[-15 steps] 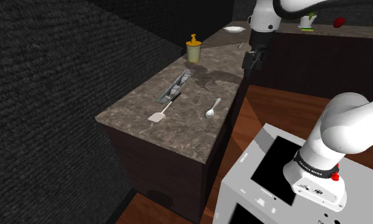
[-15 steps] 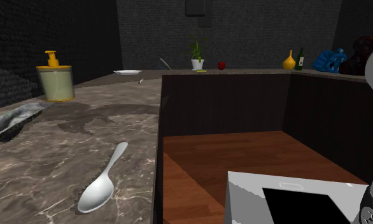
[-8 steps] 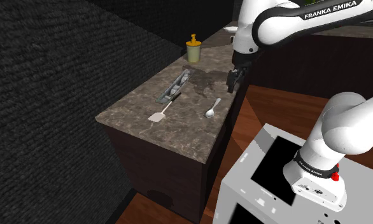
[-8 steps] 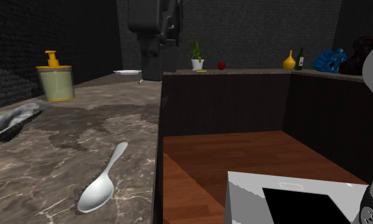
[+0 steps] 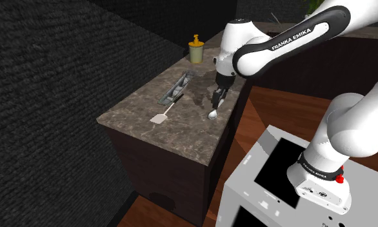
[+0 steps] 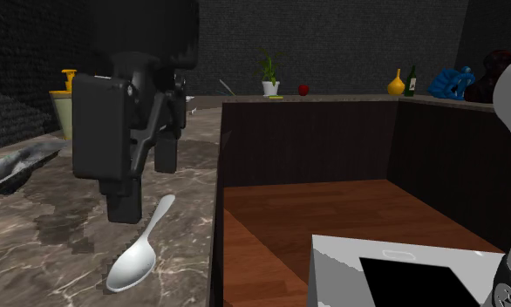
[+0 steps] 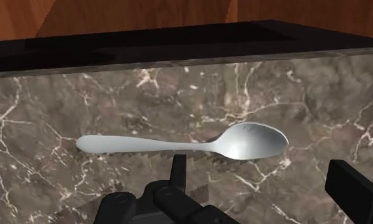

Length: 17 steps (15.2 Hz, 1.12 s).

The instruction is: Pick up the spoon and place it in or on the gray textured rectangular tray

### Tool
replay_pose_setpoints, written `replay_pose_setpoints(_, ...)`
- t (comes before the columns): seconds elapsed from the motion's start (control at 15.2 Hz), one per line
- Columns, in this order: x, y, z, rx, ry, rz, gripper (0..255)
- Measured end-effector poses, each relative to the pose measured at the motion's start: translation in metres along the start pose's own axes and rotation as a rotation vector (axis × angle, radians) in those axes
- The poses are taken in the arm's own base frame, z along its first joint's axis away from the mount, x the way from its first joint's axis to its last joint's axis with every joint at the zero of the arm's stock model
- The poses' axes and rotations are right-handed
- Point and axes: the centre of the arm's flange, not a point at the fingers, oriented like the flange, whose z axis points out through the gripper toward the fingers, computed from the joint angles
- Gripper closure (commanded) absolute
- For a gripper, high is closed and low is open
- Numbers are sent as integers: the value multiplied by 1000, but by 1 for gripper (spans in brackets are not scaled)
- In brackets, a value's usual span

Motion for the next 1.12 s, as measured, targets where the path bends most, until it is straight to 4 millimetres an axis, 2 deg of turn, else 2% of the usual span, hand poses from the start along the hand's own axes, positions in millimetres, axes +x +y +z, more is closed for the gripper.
replay_pose_setpoints(0.2,19,-14,25,3,22,-45,0)
replay_pose_setpoints(0.59,26,-16,61,4,29,-57,0)
replay_pose_setpoints(0.79,26,-17,72,4,29,-58,0)
replay_pose_setpoints(1.12,26,-17,74,4,30,-58,0)
